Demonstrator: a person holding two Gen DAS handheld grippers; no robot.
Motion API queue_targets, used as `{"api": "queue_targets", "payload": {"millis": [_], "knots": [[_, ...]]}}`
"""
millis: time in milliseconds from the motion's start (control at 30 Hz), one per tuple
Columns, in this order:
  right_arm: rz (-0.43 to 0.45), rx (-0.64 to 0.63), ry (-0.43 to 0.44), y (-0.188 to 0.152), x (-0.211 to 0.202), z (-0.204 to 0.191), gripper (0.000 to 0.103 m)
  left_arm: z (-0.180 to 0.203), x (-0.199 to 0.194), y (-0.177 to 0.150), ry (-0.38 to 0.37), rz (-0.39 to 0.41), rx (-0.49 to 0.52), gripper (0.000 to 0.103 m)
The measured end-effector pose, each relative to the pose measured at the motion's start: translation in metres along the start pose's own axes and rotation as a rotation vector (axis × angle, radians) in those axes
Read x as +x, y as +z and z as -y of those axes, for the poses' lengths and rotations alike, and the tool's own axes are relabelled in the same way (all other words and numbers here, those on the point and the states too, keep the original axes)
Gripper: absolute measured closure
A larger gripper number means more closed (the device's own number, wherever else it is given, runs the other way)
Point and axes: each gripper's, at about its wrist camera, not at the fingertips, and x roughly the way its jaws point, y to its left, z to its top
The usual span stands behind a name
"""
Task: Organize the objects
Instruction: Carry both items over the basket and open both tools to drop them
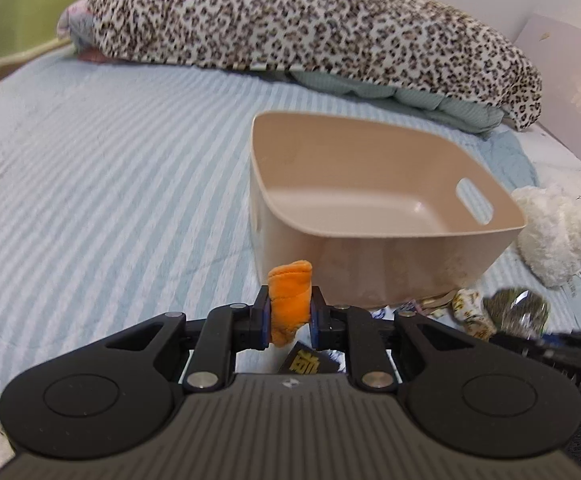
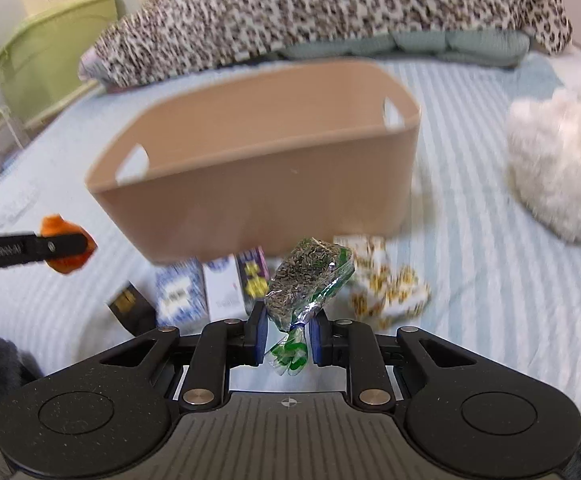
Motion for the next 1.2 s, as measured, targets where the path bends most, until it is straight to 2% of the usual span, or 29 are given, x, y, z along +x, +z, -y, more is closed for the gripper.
{"api": "queue_targets", "payload": {"millis": [167,333,500,633,800,1000,1033,1067,1100,1133,1167,1200], "knots": [[0.100,-0.022,0.003,0.031,-0.020,-0.003,0.084,0.009,-0.014,0.016,-0.007,0.056,0.026,0.083],[0.179,-0.037,-0.009,0.065,-0.024,-0.004,0.084,0.024,-0.009,0.046,0.009,0.119,0.084,0.083],[0.191,-0.052,-0.031,0.096,-0.004,-0.002,0.084,0.041,0.011,0.072,0.012,0.144,0.135,0.083],[0.184,-0.072,-0.055,0.112,0.018,-0.003,0.084,0.055,0.043,0.086,0.019,0.117,0.177,0.084],[0.123,-0.116,-0.086,0.118,0.049,-0.003,0.084,0.059,0.091,0.084,0.023,0.005,0.163,0.084],[0.038,-0.131,-0.094,0.115,0.075,0.001,0.083,0.064,0.113,0.073,0.040,-0.058,0.202,0.081],[0.032,-0.116,-0.086,0.114,0.075,0.003,0.083,0.064,0.112,0.072,0.044,-0.062,0.198,0.078],[0.029,-0.104,-0.078,0.112,0.074,0.004,0.082,0.063,0.110,0.072,0.048,-0.061,0.193,0.065],[0.031,-0.096,-0.074,0.110,0.071,0.005,0.069,0.063,0.105,0.073,0.056,-0.053,0.186,0.045],[0.039,-0.094,-0.074,0.109,0.067,0.006,0.069,0.062,0.100,0.073,0.066,-0.039,0.178,0.035],[0.048,-0.099,-0.074,0.107,0.062,0.006,0.063,0.061,0.092,0.074,0.078,-0.021,0.171,0.022],[0.056,-0.109,-0.077,0.106,0.056,0.005,0.052,0.061,0.085,0.074,0.084,-0.004,0.167,0.017]]}}
